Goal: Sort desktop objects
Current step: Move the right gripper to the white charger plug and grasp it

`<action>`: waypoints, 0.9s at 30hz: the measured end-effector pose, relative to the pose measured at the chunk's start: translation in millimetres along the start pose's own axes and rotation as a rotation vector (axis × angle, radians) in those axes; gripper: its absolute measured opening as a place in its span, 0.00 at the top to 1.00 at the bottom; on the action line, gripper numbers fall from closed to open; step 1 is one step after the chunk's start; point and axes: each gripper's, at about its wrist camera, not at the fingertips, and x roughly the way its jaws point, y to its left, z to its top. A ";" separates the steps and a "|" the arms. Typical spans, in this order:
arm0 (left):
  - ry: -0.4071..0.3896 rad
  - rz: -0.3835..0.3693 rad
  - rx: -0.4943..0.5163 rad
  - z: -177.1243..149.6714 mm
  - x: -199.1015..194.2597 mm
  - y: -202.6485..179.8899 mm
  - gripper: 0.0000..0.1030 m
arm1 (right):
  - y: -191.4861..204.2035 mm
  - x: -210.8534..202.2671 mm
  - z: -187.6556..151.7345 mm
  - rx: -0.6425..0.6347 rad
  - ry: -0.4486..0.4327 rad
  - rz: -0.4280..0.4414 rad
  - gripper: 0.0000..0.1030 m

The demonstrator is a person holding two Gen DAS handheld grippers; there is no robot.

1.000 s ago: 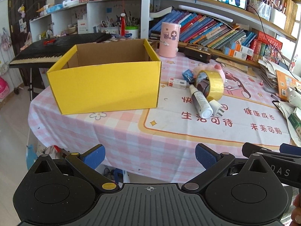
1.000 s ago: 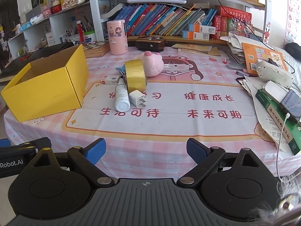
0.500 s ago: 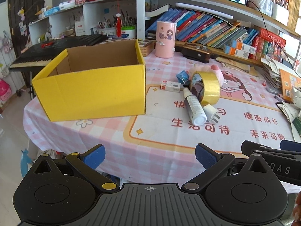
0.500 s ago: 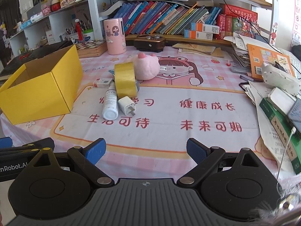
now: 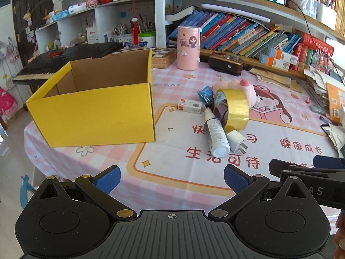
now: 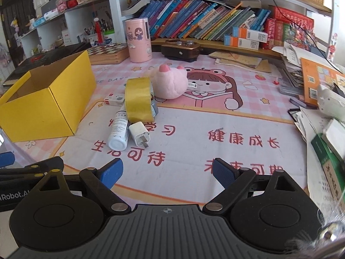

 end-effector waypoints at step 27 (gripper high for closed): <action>0.027 0.111 -0.067 15.9 28.1 -22.0 0.00 | -15.9 71.0 31.3 -0.145 0.074 0.174 0.49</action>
